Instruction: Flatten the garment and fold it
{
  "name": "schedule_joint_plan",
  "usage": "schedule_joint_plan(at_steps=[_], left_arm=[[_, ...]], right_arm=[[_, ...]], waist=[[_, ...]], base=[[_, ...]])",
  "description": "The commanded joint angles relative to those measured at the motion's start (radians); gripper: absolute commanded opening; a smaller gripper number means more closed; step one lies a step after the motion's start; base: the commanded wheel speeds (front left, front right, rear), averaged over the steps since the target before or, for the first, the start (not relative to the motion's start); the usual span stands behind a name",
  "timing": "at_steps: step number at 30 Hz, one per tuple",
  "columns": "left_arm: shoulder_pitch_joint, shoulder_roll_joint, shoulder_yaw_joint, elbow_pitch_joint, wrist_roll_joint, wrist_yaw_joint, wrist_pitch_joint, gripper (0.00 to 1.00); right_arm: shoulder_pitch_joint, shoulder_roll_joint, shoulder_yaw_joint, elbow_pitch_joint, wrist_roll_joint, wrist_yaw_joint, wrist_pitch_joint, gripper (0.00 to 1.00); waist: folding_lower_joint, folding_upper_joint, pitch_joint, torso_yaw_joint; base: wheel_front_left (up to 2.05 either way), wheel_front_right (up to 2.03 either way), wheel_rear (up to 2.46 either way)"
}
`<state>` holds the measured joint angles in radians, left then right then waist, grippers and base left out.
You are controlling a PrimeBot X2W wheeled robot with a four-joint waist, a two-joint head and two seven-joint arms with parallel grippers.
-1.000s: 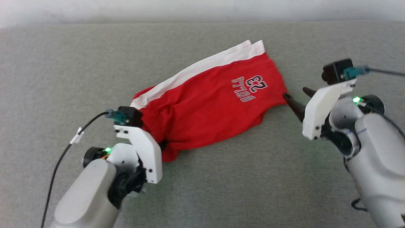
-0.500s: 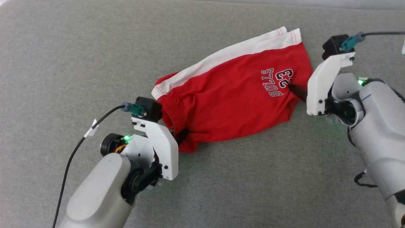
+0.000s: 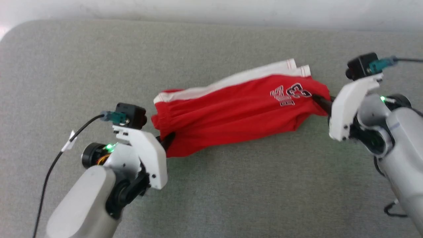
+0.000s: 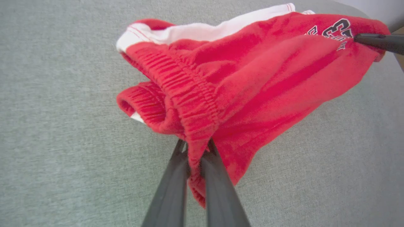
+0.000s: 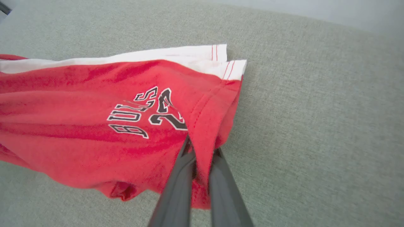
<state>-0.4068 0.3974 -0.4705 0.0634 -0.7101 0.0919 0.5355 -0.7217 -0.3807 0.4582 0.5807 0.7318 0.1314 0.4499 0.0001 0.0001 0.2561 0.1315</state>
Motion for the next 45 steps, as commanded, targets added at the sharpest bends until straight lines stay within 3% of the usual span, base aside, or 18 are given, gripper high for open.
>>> schedule_joint_plan(at_steps=[1,8,15,16,17,18,19,25,34,45], left_arm=[[0.021,0.012,0.007,-0.012,0.002,0.009,-0.003,0.0],[0.155,0.06,0.006,-0.106,-0.027,0.043,0.04,0.0],[0.301,0.078,-0.004,-0.117,-0.082,0.079,0.089,0.0],[0.313,0.078,-0.004,-0.113,-0.088,0.082,0.092,0.0],[0.323,0.078,-0.006,-0.107,-0.092,0.084,0.094,0.28],[0.33,0.075,-0.007,-0.101,-0.096,0.086,0.095,0.78],[0.336,0.071,-0.008,-0.096,-0.099,0.087,0.092,1.0],[0.37,0.042,0.023,-0.106,-0.098,0.104,-0.003,1.0],[0.397,0.019,0.123,-0.21,-0.014,0.179,-0.243,1.0],[0.343,-0.011,0.149,-0.128,0.168,0.139,-0.658,1.0]], right_arm=[[0.034,-0.015,-0.004,-0.022,-0.001,-0.001,-0.012,0.0],[0.35,-0.023,-0.124,-0.266,-0.043,-0.001,-0.026,0.0],[0.697,0.118,-0.312,-0.458,-0.141,-0.001,0.036,0.0],[0.731,0.14,-0.333,-0.473,-0.16,-0.001,0.042,0.31],[0.76,0.158,-0.345,-0.484,-0.181,-0.001,0.051,0.83],[0.783,0.179,-0.355,-0.493,-0.193,-0.001,0.056,1.0],[0.799,0.201,-0.367,-0.505,-0.2,-0.001,0.053,1.0],[0.846,0.259,-0.416,-0.61,-0.255,-0.001,-0.029,1.0],[0.833,0.222,-0.513,-0.686,-0.311,-0.001,0.006,1.0],[0.754,0.198,-0.549,-0.542,-0.284,-0.001,0.148,1.0]], waist=[[-0.0001,-0.0001,-0.044,-0.023],[-0.0001,-0.0001,-0.124,-0.077],[-0.0001,-0.0001,-0.151,-0.115],[-0.0001,-0.0001,-0.15,-0.117],[-0.0001,-0.0001,-0.148,-0.12],[-0.0001,-0.0001,-0.147,-0.121],[-0.0001,-0.0001,-0.147,-0.122],[-0.0001,-0.0001,-0.155,-0.126],[-0.0001,-0.0001,-0.179,-0.092],[-0.0001,-0.0001,-0.162,-0.025]], base=[[0.0,0.0,0.0],[0.0,0.0,0.0],[0.0,0.0,0.0],[0.0,0.0,0.0],[0.0,0.0,0.0],[0.0,0.0,0.0],[0.0,0.0,0.0],[0.0,0.0,0.0],[0.0,0.0,0.0],[0.0,0.0,0.0]])
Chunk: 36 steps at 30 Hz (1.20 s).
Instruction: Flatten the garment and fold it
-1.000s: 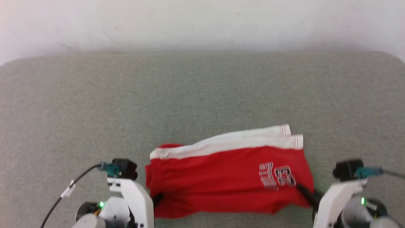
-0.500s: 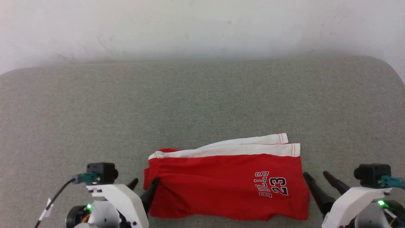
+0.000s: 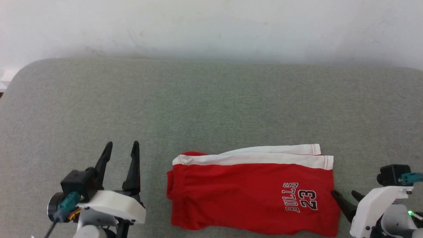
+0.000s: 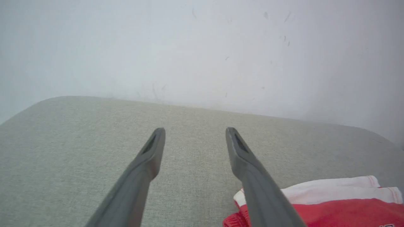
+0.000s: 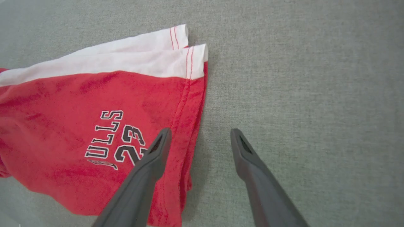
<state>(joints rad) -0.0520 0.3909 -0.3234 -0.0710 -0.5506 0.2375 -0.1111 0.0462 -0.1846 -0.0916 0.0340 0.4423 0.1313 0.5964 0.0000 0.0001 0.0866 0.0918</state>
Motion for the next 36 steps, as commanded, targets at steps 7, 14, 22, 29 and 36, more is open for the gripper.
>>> schedule_joint_plan(at_steps=[7,14,22,29,36], left_arm=[[-0.033,-0.024,-0.014,0.112,0.111,-0.031,-0.141,1.0],[-0.036,-0.039,-0.026,0.162,0.154,-0.062,-0.15,1.0],[-0.024,-0.054,-0.014,0.168,0.178,-0.061,-0.15,1.0],[-0.011,-0.058,-0.002,0.161,0.186,-0.061,-0.151,1.0],[0.004,-0.067,0.003,0.163,0.19,-0.061,-0.151,1.0]], right_arm=[[-0.068,0.029,0.037,0.142,0.023,-0.001,0.044,1.0],[-0.097,0.046,0.105,0.269,0.063,-0.001,0.108,0.38],[-0.128,0.014,0.143,0.248,0.084,-0.001,0.047,0.0],[-0.083,-0.007,0.067,0.141,0.077,-0.001,-0.004,0.0],[0.017,-0.016,-0.104,0.079,0.059,-0.001,0.02,0.0]], waist=[[0.0,-0.0001,0.024,0.049],[0.0,-0.0001,0.028,0.056],[0.0,-0.0001,0.017,0.043],[0.0,-0.0001,0.007,0.027],[0.0,-0.0001,-0.007,0.02]], base=[[0.0,0.0,0.0],[0.0,0.0,0.0],[0.0,0.0,0.0],[0.0,0.0,0.0],[0.0,0.0,0.0]])
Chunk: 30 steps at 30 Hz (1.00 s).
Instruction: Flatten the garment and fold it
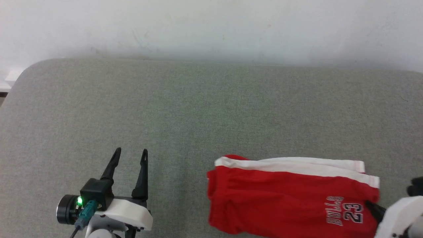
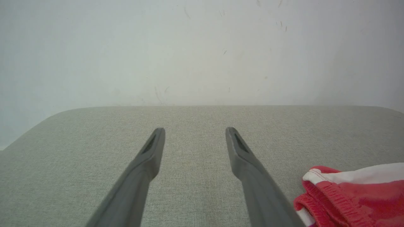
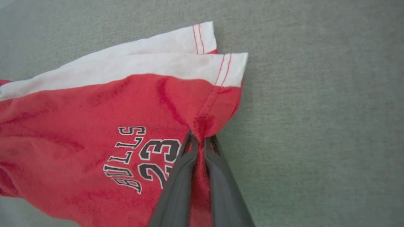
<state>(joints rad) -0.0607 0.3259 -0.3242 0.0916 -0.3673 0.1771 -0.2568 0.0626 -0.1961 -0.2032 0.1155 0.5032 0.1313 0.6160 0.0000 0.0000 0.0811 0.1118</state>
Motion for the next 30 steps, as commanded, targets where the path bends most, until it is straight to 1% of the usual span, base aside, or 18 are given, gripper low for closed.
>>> schedule_joint_plan(at_steps=[1,4,7,11,15,19,23,25,26,27,29,30], left_arm=[[0.014,-0.004,0.003,0.002,0.007,-0.001,-0.005,1.0],[0.018,-0.009,0.003,0.007,0.007,-0.004,-0.005,1.0],[0.02,-0.013,0.003,0.011,0.006,-0.008,-0.005,1.0],[0.02,-0.015,-0.001,0.017,0.006,-0.013,-0.005,1.0],[0.014,-0.015,-0.007,0.022,0.008,-0.02,-0.005,1.0],[0.001,-0.023,-0.018,0.026,0.008,-0.03,-0.005,1.0],[-0.014,-0.037,-0.023,0.034,0.007,-0.034,-0.005,1.0],[-0.02,-0.042,-0.023,0.037,0.007,-0.036,-0.005,1.0],[-0.022,-0.044,-0.022,0.038,0.007,-0.036,-0.005,1.0],[-0.023,-0.046,-0.02,0.039,0.007,-0.036,-0.005,1.0],[-0.026,-0.05,-0.016,0.042,0.008,-0.036,-0.005,1.0],[-0.027,-0.052,-0.014,0.042,0.009,-0.036,-0.005,1.0]], right_arm=[[0.011,-0.003,-0.019,-0.01,-0.009,-0.001,0.002,0.0],[0.024,0.009,-0.069,-0.048,-0.032,-0.001,0.007,0.0],[0.015,0.026,-0.049,-0.101,-0.037,-0.001,0.026,0.0],[-0.016,0.058,0.068,-0.178,-0.007,-0.001,0.054,0.0],[-0.058,0.108,0.207,-0.218,0.035,-0.001,0.039,0.0],[-0.1,0.139,0.313,-0.182,0.103,-0.001,-0.011,0.0],[-0.116,0.145,0.428,-0.111,0.189,-0.001,-0.08,0.0],[-0.123,0.145,0.49,-0.072,0.215,-0.001,-0.111,0.0],[-0.132,0.145,0.514,-0.055,0.214,-0.001,-0.134,0.08],[-0.14,0.145,0.537,-0.037,0.212,-0.001,-0.154,0.35],[-0.159,0.146,0.575,-0.006,0.2,-0.001,-0.187,1.0],[-0.171,0.146,0.586,0.005,0.185,-0.001,-0.208,1.0]], waist=[[0.0,0.0,-0.003,0.0],[0.0,0.0,-0.012,-0.002],[0.0,0.0,-0.018,-0.005],[0.0,0.0,-0.025,-0.006],[0.0,0.0,-0.028,0.0],[0.0,0.0,-0.025,0.019],[0.0,0.0,-0.016,0.046],[0.0,0.0,-0.008,0.054],[0.0,0.0,-0.004,0.056],[0.0,0.0,0.0,0.057],[0.0,0.0,0.007,0.057],[0.0,0.0,0.011,0.056]], base=[[0.0,0.0,0.0],[0.0,0.0,0.0],[0.0,0.0,0.0],[0.0,0.0,0.0],[0.0,0.0,0.0],[0.0,0.0,0.0],[0.0,0.0,0.0],[0.0,0.0,0.0],[0.0,0.0,0.0],[0.0,0.0,0.0],[0.0,0.0,0.0],[0.0,0.0,0.0]])
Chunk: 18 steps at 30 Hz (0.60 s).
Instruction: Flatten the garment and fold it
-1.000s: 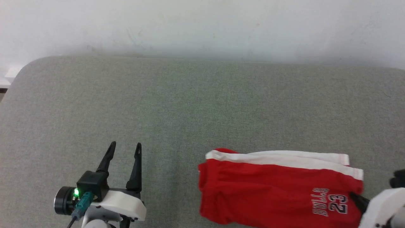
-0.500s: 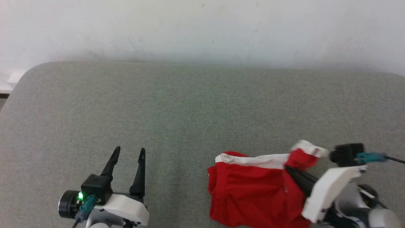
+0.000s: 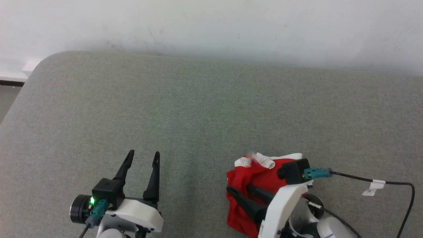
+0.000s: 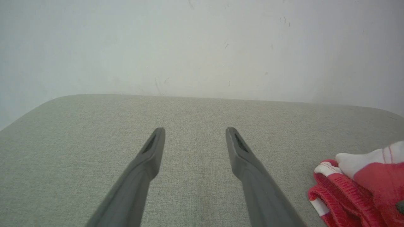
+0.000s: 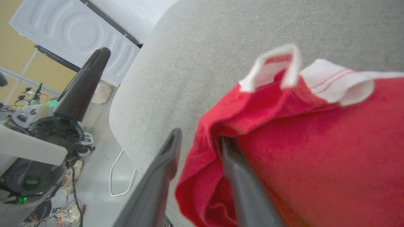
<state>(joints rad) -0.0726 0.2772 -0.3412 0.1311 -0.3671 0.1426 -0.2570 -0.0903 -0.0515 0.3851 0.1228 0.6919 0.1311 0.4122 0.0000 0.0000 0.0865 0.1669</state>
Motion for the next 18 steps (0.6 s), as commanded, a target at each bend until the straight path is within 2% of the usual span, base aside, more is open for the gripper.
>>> schedule_joint_plan(at_steps=[1,5,10,14,18], left_arm=[[-0.016,-0.005,0.006,0.003,0.009,-0.002,-0.005,1.0],[-0.014,-0.01,0.016,0.005,0.014,-0.002,-0.005,1.0],[-0.01,-0.014,0.028,0.008,0.02,-0.003,-0.005,1.0],[-0.009,-0.017,0.038,0.007,0.024,-0.003,-0.005,1.0],[-0.005,-0.019,0.052,0.0,0.029,0.003,-0.005,1.0]], right_arm=[[-0.03,0.001,0.009,0.006,-0.018,0.0,-0.021,1.0],[-0.087,-0.012,0.051,0.006,-0.118,0.0,-0.048,1.0],[-0.137,-0.099,0.093,-0.085,-0.25,0.0,-0.075,1.0],[-0.106,-0.135,0.016,-0.175,-0.363,0.0,-0.149,1.0],[-0.025,-0.117,-0.115,-0.26,-0.465,0.0,-0.22,1.0]], waist=[[0.0,0.0,0.008,-0.001],[0.0,0.0,0.013,-0.013],[0.0,0.0,0.007,-0.031],[0.0,0.0,0.002,-0.044],[0.0,0.0,0.0,-0.06]], base=[[0.0,0.0,0.0],[0.0,0.0,0.0],[0.0,0.0,0.0],[0.0,0.0,0.0],[0.0,0.0,0.0]])
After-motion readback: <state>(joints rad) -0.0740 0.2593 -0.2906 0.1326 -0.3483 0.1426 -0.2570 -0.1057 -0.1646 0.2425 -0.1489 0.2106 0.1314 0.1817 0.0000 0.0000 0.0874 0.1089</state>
